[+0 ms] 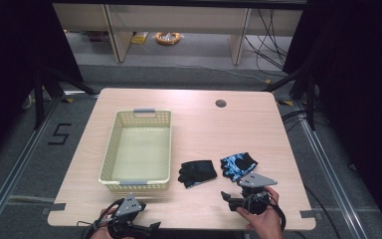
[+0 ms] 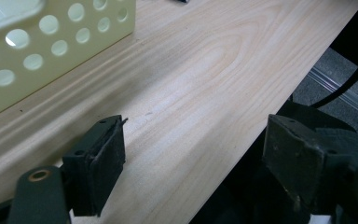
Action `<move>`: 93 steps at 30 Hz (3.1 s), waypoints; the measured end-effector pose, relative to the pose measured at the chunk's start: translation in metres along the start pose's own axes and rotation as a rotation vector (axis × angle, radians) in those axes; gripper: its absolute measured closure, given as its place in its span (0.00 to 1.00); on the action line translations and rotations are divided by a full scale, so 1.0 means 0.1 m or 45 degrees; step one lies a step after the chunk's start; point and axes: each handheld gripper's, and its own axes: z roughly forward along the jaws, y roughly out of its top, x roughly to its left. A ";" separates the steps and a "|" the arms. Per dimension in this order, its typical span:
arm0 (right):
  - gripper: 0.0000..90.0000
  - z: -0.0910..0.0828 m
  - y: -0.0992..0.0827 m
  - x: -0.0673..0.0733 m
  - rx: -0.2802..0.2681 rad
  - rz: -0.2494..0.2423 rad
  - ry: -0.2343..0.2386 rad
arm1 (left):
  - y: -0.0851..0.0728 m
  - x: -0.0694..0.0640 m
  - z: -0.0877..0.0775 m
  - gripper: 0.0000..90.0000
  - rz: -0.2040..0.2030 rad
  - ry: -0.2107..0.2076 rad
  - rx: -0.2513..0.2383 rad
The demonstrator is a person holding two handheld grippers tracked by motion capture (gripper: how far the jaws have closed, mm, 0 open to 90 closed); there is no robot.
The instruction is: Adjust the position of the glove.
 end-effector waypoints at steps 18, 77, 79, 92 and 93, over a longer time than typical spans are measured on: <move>0.57 0.47 0.40 0.06 0.049 -0.215 0.077 | 0.00 0.01 0.00 0.23 0.031 0.005 0.004; 0.96 0.72 0.76 0.03 0.025 -0.209 0.216 | 0.01 0.00 -0.01 0.24 0.017 -0.009 -0.020; 0.96 0.59 0.77 0.05 -0.015 -0.232 0.229 | 0.01 0.01 -0.02 0.24 0.038 0.003 -0.001; 0.96 0.25 0.53 0.22 -0.077 -0.221 0.335 | 0.01 0.01 -0.02 0.24 0.019 0.007 -0.001; 0.96 0.23 0.51 0.25 -0.088 -0.226 0.337 | 0.01 0.01 -0.02 0.24 0.020 0.007 0.000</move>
